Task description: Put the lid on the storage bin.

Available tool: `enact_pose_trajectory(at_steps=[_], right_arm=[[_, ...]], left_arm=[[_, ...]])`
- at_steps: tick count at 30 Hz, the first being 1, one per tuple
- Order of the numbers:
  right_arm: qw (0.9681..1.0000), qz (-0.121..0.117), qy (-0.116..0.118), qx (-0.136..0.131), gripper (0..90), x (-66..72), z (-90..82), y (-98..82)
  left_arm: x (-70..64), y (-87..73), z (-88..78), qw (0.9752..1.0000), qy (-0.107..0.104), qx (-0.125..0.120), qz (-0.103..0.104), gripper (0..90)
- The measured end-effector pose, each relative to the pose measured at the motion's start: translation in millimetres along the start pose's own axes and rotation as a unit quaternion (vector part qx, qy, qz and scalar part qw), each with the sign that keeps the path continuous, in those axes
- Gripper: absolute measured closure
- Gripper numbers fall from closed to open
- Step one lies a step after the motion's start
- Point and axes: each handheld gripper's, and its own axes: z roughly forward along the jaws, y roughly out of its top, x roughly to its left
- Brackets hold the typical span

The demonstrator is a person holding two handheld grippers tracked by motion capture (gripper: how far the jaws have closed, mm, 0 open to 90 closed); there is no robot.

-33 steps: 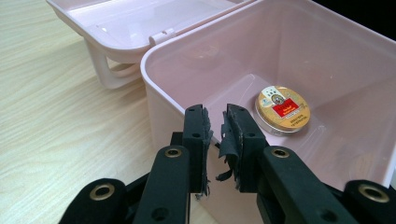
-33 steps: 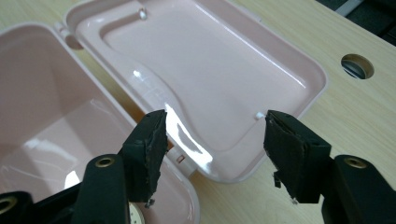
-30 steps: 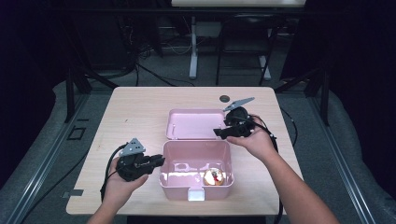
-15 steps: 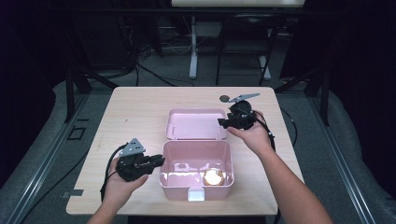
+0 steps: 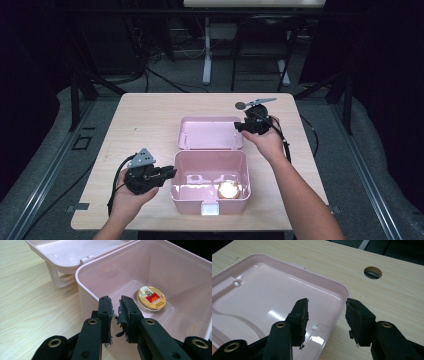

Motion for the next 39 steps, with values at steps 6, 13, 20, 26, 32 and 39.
enact_pose_trajectory(at_steps=[6,13,20,26,32,39], right_arm=[[0.9999,0.015,-0.002,0.004,52.2,-1.2,10.3,0.9],[0.9992,0.035,-0.019,0.005,54.0,-6.1,18.5,1.6],[0.9976,0.061,-0.026,0.021,58.6,-12.7,29.9,0.3],[0.9965,0.07,-0.037,0.03,61.8,-14.6,37.9,-1.3],[0.9958,0.071,-0.043,0.039,63.4,-15.7,43.2,-3.1],[0.9953,0.076,-0.041,0.044,63.1,-16.0,44.5,-3.1]], left_arm=[[0.1,-0.1,0.0,1.0,-0.001,0.0,0.0,78.6],[0.4,0.0,0.0,1.0,-0.001,0.0,0.0,78.5],[0.9,0.2,0.0,1.0,-0.002,0.001,0.002,78.5],[0.9,0.1,0.0,1.0,-0.002,0.0,0.002,78.5],[0.8,0.0,0.0,1.0,-0.003,0.0,0.001,78.5],[0.4,0.1,0.1,1.0,-0.002,0.0,0.002,78.5]])
